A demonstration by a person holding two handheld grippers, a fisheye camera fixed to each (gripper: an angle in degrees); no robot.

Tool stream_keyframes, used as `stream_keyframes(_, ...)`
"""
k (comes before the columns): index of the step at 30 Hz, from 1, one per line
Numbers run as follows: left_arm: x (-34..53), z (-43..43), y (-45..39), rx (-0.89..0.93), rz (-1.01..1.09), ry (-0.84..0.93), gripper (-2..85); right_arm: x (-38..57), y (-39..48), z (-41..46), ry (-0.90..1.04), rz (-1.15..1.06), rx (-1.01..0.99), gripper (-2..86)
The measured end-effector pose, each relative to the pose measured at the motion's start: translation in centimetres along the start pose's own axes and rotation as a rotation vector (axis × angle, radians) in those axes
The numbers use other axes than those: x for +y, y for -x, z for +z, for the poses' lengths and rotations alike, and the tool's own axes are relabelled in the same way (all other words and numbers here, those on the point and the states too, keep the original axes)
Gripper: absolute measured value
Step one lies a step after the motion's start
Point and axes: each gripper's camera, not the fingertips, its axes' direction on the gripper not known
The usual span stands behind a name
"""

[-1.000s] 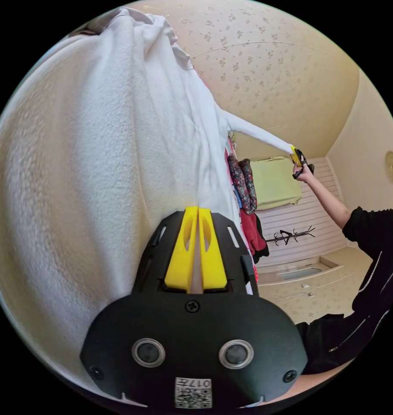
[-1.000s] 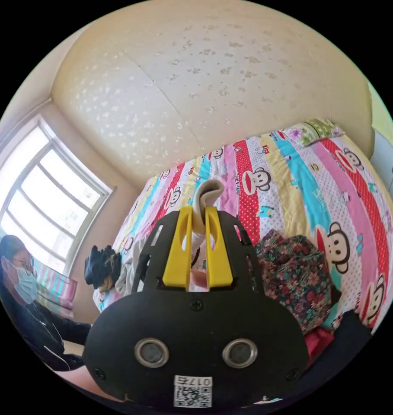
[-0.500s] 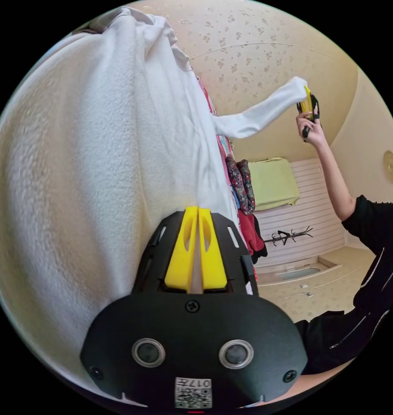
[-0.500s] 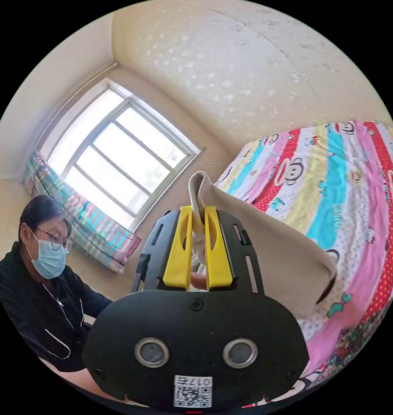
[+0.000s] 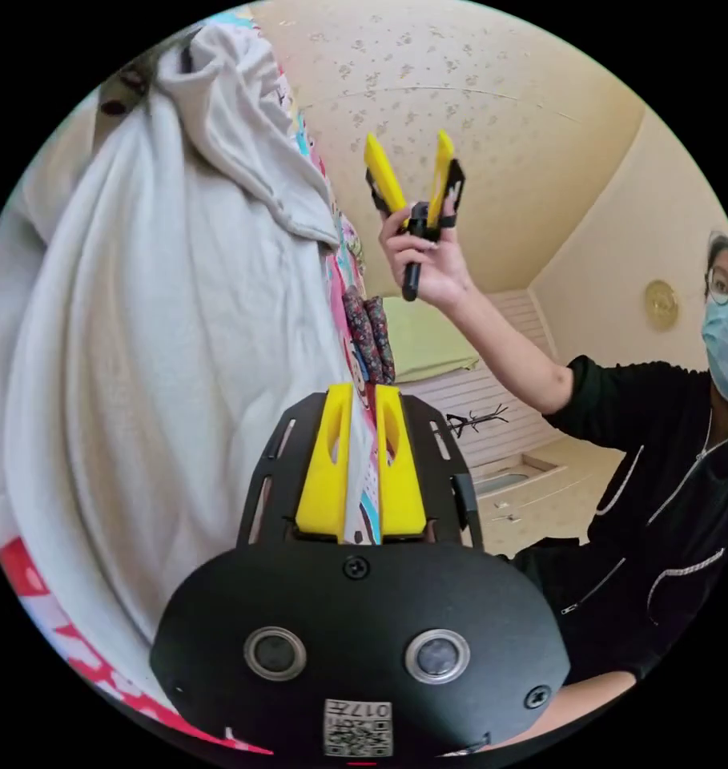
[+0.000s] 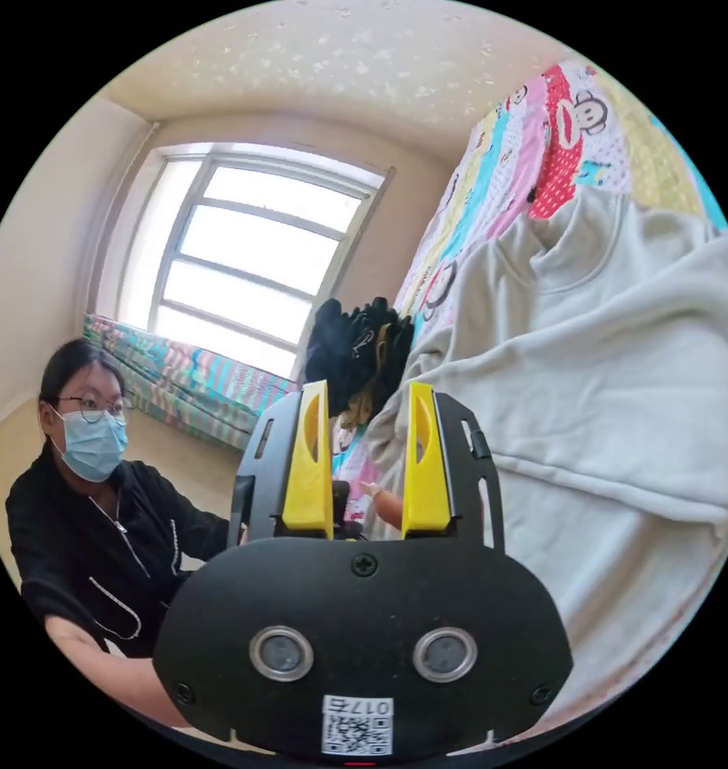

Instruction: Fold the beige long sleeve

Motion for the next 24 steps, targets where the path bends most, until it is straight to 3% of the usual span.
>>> stream_keyframes(3,-1.6,-3.0,-3.8,-0.191,0.053,-0.068,10.4,-1.8,1.4,-3.8,0.089,-0.066,0.342,14.8)
stream_keyframes(5,-3.6,-6.0,-6.5,-0.39,0.094,-0.182,11.3,-3.0,2.0,-5.0,0.117,-0.098,0.493,16.1)
stream_keyframes(8,-7.0,-8.0,-7.3,-0.528,0.071,-0.274,11.5,-5.4,1.6,-4.8,0.141,-0.136,0.679,18.3)
stream_keyframes(13,-12.1,-5.4,-4.5,-0.678,-0.063,-0.181,12.2,-10.1,-2.1,-0.4,0.327,-0.164,0.824,16.7)
stream_keyframes(15,-13.2,-3.2,-3.7,-0.713,-0.09,-0.138,12.2,-11.6,-4.0,1.9,0.405,-0.162,0.973,12.8)
stream_keyframes(18,-14.2,0.6,-3.3,-0.813,-0.115,-0.077,9.5,-12.6,-6.5,3.5,0.488,-0.13,1.015,6.2)
stream_keyframes(24,-15.3,6.9,-8.2,-0.993,0.099,-0.064,6.6,-13.7,-8.7,1.9,0.328,-0.024,1.075,3.3)
